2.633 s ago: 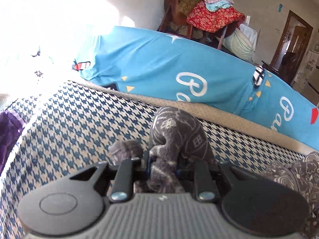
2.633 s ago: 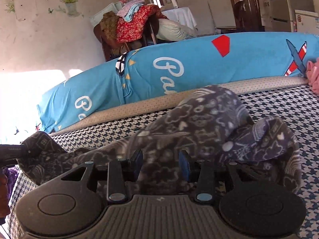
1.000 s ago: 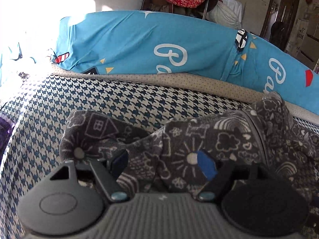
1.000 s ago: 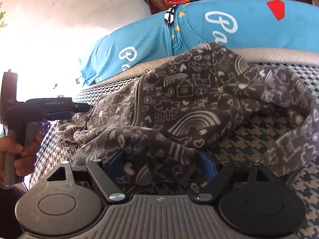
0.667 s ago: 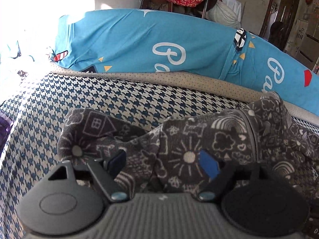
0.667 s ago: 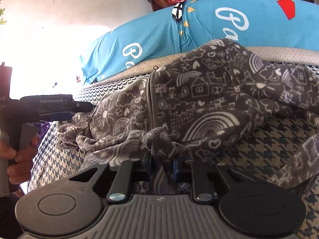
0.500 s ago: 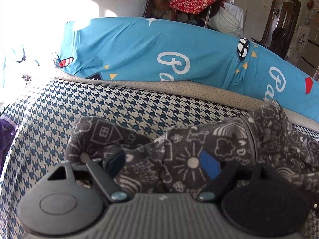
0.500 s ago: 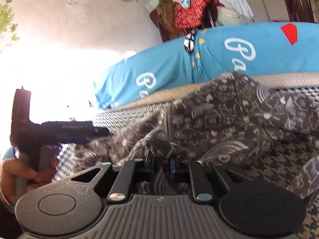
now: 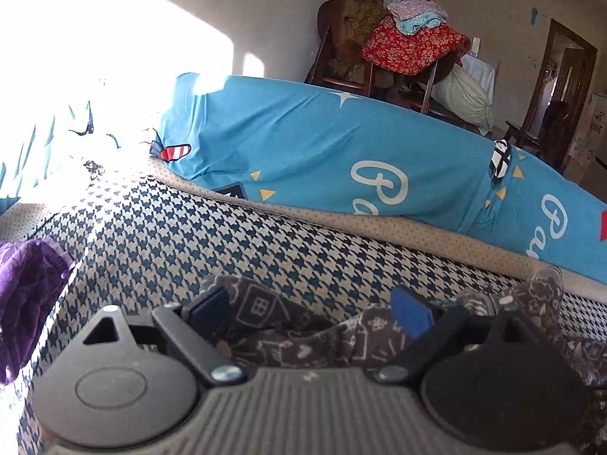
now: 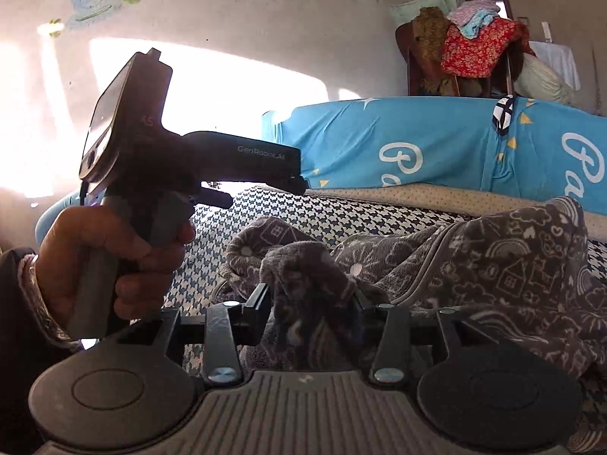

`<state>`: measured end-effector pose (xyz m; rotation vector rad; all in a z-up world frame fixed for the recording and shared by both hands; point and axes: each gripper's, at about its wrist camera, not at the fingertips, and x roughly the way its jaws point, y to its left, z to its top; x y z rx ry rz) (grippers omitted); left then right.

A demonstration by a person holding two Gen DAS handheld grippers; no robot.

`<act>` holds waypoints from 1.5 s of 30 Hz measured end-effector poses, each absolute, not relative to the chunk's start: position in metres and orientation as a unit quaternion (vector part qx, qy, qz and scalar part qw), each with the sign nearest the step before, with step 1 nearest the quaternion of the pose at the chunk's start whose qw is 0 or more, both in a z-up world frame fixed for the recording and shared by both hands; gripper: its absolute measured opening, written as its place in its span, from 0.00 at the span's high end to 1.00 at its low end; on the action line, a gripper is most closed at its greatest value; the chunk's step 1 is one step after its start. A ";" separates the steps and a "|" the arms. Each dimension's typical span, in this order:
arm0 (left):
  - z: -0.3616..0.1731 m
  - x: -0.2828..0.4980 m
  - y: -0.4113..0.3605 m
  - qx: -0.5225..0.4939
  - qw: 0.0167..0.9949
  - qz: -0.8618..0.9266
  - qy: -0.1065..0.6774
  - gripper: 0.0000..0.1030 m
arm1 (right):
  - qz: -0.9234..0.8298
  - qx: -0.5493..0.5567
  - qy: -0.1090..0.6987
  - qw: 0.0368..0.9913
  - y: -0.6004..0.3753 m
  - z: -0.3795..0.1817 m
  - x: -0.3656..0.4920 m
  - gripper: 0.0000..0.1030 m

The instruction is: Fold clothes

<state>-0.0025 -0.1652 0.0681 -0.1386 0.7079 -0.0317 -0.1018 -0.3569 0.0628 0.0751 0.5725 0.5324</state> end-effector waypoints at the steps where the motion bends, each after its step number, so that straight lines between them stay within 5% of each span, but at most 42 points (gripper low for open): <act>1: 0.067 -0.004 -0.169 -0.064 0.935 -0.028 0.348 0.10 | 0.263 0.030 0.279 0.923 -0.356 0.062 -0.103 0.49; 9: 0.065 -0.034 -0.187 -0.050 0.934 -0.103 0.339 0.04 | 0.213 0.055 0.302 0.928 -0.366 0.052 -0.115 0.48; 22: 0.042 -0.095 -0.189 -0.003 0.932 -0.105 0.347 0.00 | 0.088 0.177 0.289 0.937 -0.409 0.052 -0.174 0.32; 39: 0.019 -0.154 -0.182 0.011 0.921 -0.116 0.371 0.00 | 0.065 0.295 0.332 0.894 -0.421 -0.003 -0.160 0.31; 41: 0.025 -0.157 -0.177 0.005 0.924 -0.112 0.365 0.00 | 0.067 0.314 0.325 0.890 -0.419 -0.008 -0.156 0.39; 43: 0.032 -0.160 -0.173 0.001 0.926 -0.107 0.361 0.00 | 0.072 0.323 0.315 0.889 -0.415 -0.011 -0.153 0.65; 45: 0.039 -0.162 -0.169 -0.005 0.928 -0.102 0.358 0.00 | 0.073 0.312 0.304 0.897 -0.409 -0.009 -0.153 0.75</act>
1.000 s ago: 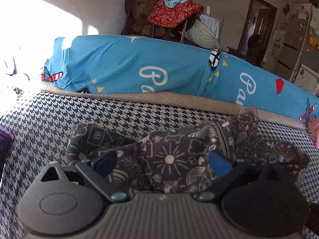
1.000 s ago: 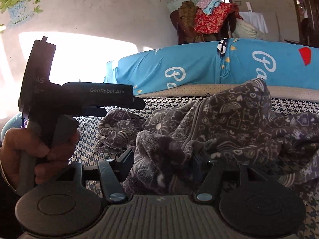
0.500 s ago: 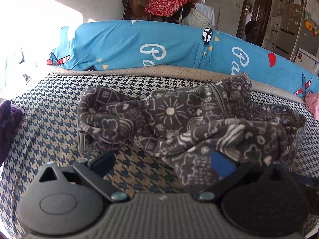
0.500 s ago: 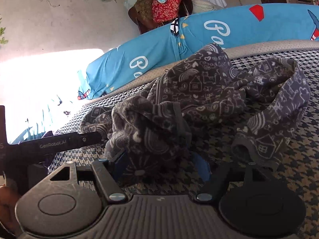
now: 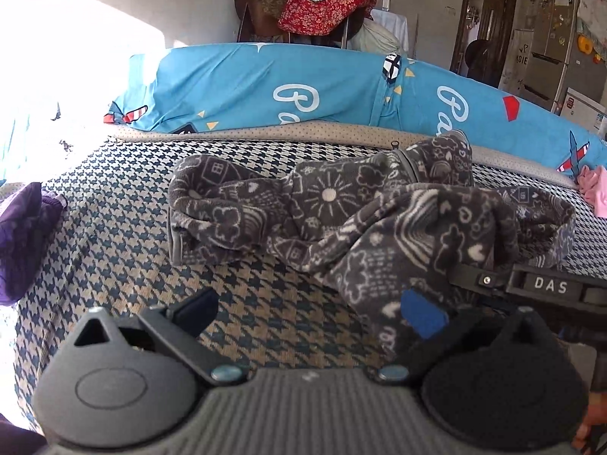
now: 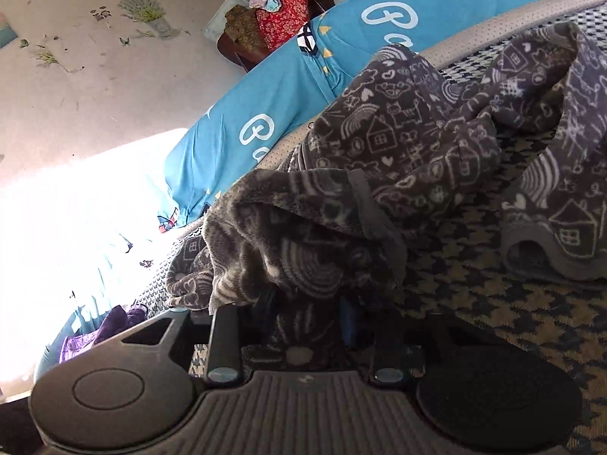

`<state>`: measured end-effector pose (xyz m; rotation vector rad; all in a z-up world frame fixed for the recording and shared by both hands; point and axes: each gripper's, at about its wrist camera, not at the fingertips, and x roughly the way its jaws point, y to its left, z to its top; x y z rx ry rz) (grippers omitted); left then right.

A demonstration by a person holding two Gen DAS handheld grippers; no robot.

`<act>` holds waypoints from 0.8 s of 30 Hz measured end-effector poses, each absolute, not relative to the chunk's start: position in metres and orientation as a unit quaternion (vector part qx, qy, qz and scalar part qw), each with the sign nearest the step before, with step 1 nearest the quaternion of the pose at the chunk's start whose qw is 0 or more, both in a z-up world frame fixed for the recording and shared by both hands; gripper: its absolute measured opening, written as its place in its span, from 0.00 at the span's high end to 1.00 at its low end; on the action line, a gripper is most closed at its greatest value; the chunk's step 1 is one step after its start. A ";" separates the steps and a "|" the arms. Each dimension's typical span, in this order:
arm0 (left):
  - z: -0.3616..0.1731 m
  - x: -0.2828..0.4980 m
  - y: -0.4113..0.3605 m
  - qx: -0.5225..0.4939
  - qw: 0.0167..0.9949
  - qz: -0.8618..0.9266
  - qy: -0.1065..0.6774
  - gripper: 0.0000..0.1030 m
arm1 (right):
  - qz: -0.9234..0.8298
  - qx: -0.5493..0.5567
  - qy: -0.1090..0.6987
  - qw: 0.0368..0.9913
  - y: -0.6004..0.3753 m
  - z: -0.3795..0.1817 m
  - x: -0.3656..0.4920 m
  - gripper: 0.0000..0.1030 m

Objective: Fold clothes
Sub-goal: 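Grasp a fleece fold with the right gripper while the left gripper pinches the hem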

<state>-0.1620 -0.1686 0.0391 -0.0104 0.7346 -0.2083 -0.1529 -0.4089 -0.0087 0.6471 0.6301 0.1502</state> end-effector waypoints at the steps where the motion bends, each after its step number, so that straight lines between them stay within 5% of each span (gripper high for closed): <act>1: 0.043 -0.163 -0.167 -0.008 0.928 -0.099 0.358 0.00 | 0.074 0.306 0.298 0.901 -0.406 -0.007 -0.153 0.77; 14: 0.102 -0.167 -0.170 -0.043 0.932 -0.109 0.344 0.00 | 0.191 0.176 0.253 0.932 -0.362 0.021 -0.176 0.85; 24: 0.085 -0.150 -0.196 -0.048 0.908 -0.103 0.402 0.00 | 0.192 0.054 0.265 0.943 -0.328 0.009 -0.188 0.84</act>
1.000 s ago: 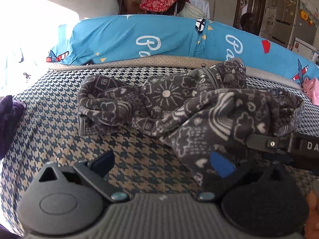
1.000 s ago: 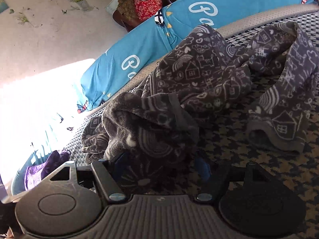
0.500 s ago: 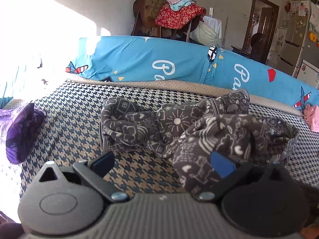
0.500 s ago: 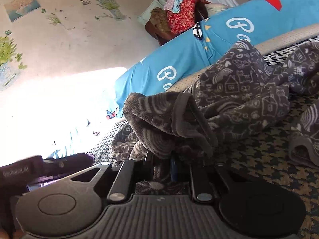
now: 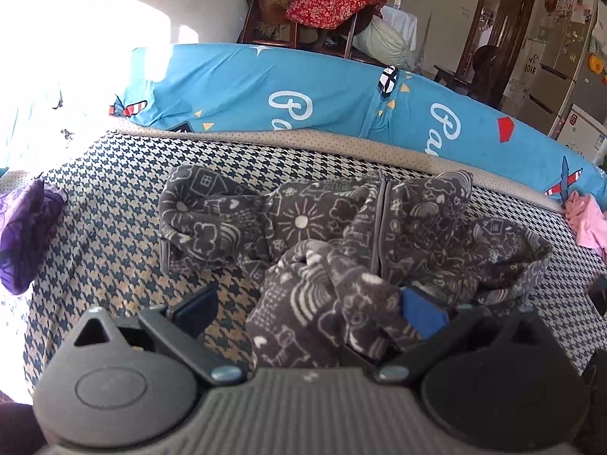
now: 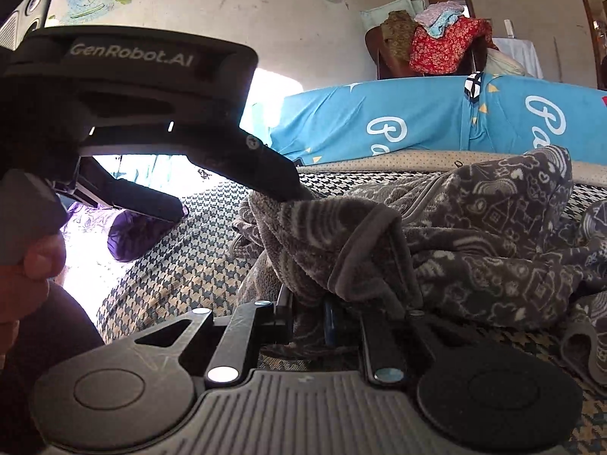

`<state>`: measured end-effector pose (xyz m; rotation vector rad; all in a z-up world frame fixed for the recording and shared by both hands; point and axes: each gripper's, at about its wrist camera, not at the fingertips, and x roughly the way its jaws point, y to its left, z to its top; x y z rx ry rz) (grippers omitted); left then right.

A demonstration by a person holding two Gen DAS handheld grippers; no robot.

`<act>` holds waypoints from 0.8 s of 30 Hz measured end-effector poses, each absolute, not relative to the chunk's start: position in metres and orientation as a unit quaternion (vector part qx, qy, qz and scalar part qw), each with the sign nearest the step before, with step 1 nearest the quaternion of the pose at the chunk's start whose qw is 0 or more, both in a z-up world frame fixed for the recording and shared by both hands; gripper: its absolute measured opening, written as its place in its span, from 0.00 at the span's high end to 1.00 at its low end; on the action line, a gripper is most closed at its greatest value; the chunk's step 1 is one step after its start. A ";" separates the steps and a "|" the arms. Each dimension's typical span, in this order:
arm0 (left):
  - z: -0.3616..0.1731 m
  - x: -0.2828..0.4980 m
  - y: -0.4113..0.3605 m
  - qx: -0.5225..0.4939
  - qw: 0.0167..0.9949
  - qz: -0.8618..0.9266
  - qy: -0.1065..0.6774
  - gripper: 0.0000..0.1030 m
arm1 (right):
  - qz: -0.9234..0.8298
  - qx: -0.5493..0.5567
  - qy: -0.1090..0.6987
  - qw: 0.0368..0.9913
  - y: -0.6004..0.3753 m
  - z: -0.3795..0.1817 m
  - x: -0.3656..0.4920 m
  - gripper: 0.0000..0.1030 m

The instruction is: Fold clothes

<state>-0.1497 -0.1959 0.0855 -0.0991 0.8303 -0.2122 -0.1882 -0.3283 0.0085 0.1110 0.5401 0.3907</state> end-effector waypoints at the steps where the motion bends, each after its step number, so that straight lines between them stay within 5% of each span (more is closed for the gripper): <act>1: 0.084 -0.148 -0.197 -0.051 0.906 -0.103 0.407 0.00 | 0.191 0.052 0.265 0.944 -0.328 0.008 -0.188 0.84; 9: 0.065 -0.138 -0.215 -0.051 0.885 -0.103 0.451 0.00 | 0.189 0.031 0.263 0.946 -0.325 0.001 -0.194 0.80; 13: 0.052 -0.135 -0.217 -0.041 0.884 -0.084 0.459 0.00 | 0.203 0.040 0.288 0.935 -0.334 0.002 -0.194 0.65; 24: 0.033 -0.136 -0.205 -0.034 0.885 -0.046 0.462 0.00 | 0.119 0.099 0.345 0.926 -0.390 -0.005 -0.198 0.62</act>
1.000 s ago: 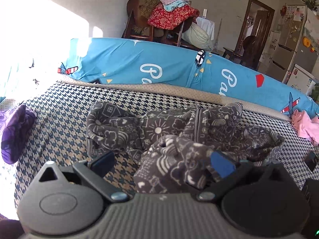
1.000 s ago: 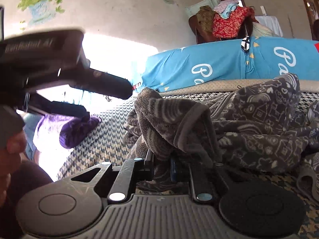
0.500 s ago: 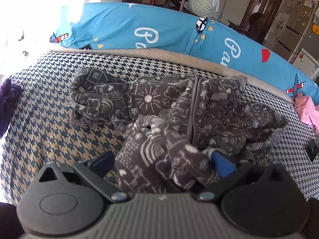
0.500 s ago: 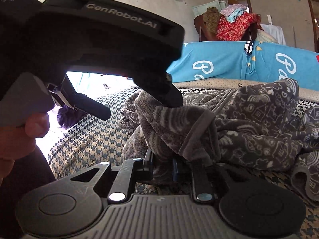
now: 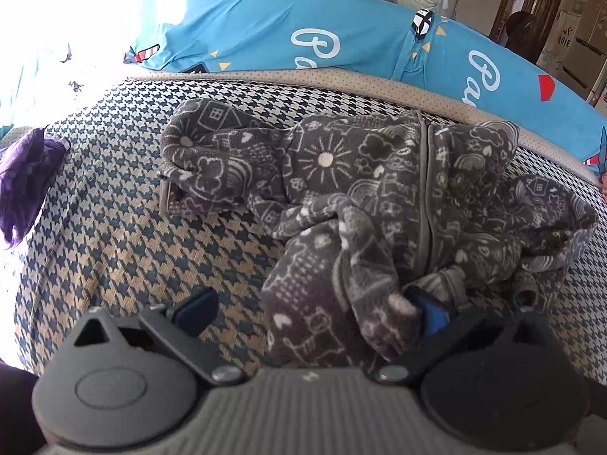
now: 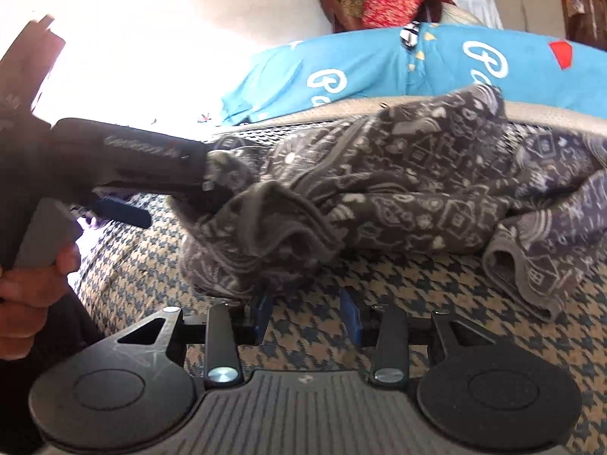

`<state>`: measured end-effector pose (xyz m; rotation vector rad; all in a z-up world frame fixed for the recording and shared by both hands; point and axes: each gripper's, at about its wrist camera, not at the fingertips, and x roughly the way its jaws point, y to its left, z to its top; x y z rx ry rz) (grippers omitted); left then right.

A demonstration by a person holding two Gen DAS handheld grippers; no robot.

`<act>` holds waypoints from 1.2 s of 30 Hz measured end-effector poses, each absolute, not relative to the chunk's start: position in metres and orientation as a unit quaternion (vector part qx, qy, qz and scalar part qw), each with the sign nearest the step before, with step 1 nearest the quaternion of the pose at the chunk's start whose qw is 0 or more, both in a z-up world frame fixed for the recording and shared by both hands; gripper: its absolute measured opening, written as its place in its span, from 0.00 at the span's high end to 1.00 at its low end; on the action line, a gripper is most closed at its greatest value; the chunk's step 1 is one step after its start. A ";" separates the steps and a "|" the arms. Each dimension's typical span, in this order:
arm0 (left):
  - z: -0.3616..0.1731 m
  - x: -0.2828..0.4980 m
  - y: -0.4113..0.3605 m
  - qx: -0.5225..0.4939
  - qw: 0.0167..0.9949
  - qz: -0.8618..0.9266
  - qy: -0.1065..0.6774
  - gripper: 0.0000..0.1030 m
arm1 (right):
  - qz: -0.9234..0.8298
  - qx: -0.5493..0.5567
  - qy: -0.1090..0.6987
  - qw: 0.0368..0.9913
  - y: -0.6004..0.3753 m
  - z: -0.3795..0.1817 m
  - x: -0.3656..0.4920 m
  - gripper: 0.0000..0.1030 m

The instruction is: Fold clothes

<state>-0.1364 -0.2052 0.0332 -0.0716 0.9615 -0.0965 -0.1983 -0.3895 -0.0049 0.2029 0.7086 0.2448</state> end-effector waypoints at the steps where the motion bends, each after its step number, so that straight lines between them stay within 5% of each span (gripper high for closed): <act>1: 0.032 -0.137 -0.204 -0.033 0.885 -0.043 0.463 0.00 | 0.103 0.119 0.352 0.923 -0.398 -0.007 -0.196 0.61; 11: 0.018 -0.137 -0.200 -0.039 0.880 -0.038 0.471 0.00 | 0.024 0.369 0.338 0.866 -0.466 -0.030 -0.168 0.55; 29: 0.012 -0.138 -0.210 -0.026 0.883 -0.052 0.465 0.00 | 0.014 0.458 0.360 0.813 -0.488 -0.058 -0.102 0.50; 33: 0.013 -0.138 -0.216 -0.016 0.888 -0.048 0.457 0.00 | 0.010 0.428 0.366 0.826 -0.486 -0.054 -0.090 0.82; 36: 0.017 -0.141 -0.222 0.001 0.897 -0.043 0.440 0.15 | 0.019 0.412 0.350 0.841 -0.484 -0.043 -0.087 0.85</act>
